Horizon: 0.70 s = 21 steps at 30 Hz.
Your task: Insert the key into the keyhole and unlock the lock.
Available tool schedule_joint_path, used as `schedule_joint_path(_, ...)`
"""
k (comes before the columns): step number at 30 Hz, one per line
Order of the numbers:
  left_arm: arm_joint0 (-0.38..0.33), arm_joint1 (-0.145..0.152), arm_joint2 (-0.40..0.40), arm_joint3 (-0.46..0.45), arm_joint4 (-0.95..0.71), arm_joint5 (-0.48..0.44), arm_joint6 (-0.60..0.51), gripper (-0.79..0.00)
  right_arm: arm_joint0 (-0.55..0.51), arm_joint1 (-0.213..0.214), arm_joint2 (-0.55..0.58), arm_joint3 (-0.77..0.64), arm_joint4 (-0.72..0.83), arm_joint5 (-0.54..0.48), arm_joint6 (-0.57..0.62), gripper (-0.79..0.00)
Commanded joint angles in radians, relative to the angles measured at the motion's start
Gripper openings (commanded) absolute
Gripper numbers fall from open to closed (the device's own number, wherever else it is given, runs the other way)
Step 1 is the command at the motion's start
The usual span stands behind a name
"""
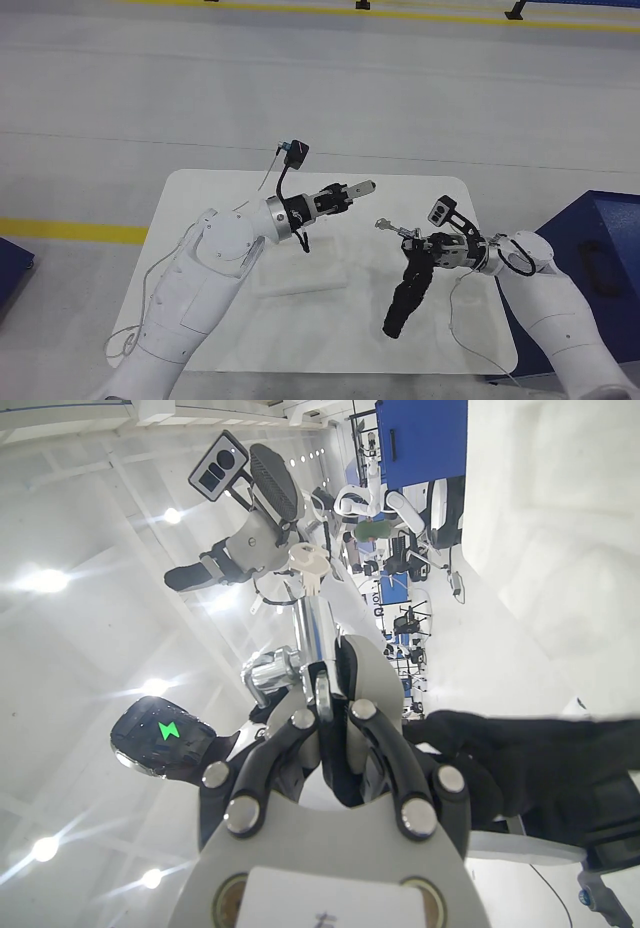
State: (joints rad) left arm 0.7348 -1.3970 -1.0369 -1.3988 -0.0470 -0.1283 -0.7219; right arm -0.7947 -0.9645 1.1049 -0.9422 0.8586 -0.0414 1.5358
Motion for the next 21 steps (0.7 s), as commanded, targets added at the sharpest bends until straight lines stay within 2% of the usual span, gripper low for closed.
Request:
schedule_joint_path(1, 0.000, 0.000, 0.000, 0.000, -0.001, 0.000, 0.000, 0.000, 0.000, 0.000, 0.000, 0.000, 0.000, -0.002, 0.000, -0.785)
schedule_joint_path(5, 0.003, 0.004, -0.011, 0.001, 0.022, -0.009, 0.003, 0.000, 0.000, 0.000, 0.000, 0.000, 0.000, -0.002, 0.000, -0.785)
schedule_joint_path(9, -0.032, 0.021, -0.012, -0.006, 0.162, -0.047, -0.118, 0.000, -0.022, 0.004, 0.008, -0.038, 0.026, 0.088, 0.000, -0.785)
schedule_joint_path(11, -0.043, 0.026, -0.008, -0.004, 0.176, -0.060, -0.183, 0.000, -0.031, 0.007, 0.001, -0.063, 0.065, 0.166, 0.000, -0.785)
schedule_joint_path(14, -0.058, 0.031, 0.006, 0.015, 0.239, -0.058, -0.233, -0.068, -0.043, 0.018, -0.018, -0.106, 0.134, 0.274, 0.000, -0.785)
schedule_joint_path(16, -0.054, 0.026, 0.017, 0.027, 0.164, -0.053, -0.245, -0.102, -0.048, 0.031, -0.029, -0.123, 0.150, 0.291, 0.000, -0.785)
schedule_joint_path(18, -0.059, 0.022, 0.035, 0.040, 0.145, -0.045, -0.256, -0.197, -0.050, 0.040, -0.038, -0.129, 0.159, 0.294, 0.000, -0.785)
schedule_joint_path(19, -0.061, 0.019, 0.045, 0.047, 0.124, -0.037, -0.260, -0.209, -0.051, 0.044, -0.044, -0.131, 0.164, 0.291, 0.000, -0.785)
schedule_joint_path(21, -0.066, 0.011, 0.060, 0.063, 0.061, -0.036, -0.270, -0.299, -0.048, 0.052, -0.059, -0.133, 0.165, 0.283, 0.000, -0.785)
